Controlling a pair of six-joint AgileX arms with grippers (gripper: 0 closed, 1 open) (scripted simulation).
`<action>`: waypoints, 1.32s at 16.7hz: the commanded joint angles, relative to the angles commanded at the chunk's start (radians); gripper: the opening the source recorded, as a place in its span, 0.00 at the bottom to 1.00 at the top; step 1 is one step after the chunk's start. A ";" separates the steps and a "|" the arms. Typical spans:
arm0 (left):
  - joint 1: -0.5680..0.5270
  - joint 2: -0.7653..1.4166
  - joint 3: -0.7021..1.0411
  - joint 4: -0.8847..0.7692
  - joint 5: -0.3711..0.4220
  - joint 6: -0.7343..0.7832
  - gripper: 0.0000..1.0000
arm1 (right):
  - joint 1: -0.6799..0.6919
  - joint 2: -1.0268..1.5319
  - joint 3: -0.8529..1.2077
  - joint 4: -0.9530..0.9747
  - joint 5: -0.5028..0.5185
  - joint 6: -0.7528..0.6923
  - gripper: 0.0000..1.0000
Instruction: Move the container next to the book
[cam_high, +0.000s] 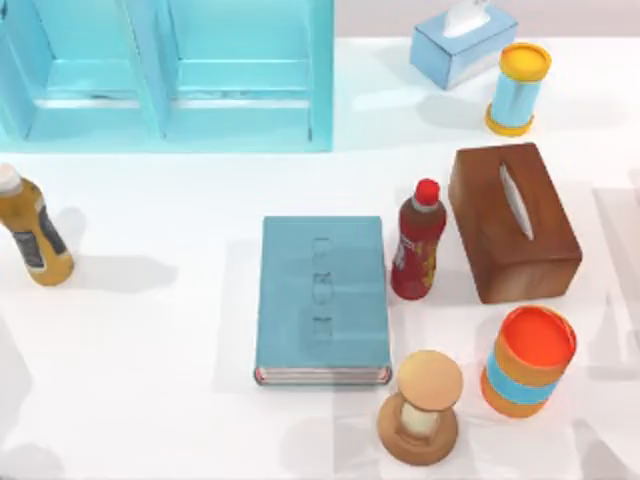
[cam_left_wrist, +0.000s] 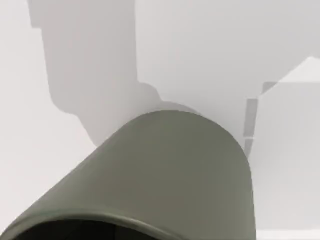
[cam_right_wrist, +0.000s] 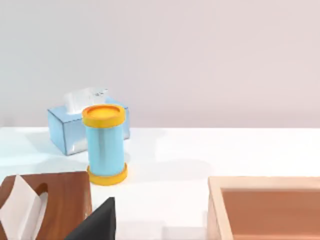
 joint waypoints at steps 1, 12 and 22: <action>0.000 0.002 -0.005 0.006 0.000 0.000 1.00 | 0.000 0.000 0.000 0.000 0.000 0.000 1.00; 0.000 0.002 -0.005 0.006 0.000 0.000 0.40 | 0.000 0.000 0.000 0.000 0.000 0.000 1.00; 0.000 0.002 -0.005 0.006 0.000 0.000 0.00 | 0.000 0.000 0.000 0.000 0.000 0.000 1.00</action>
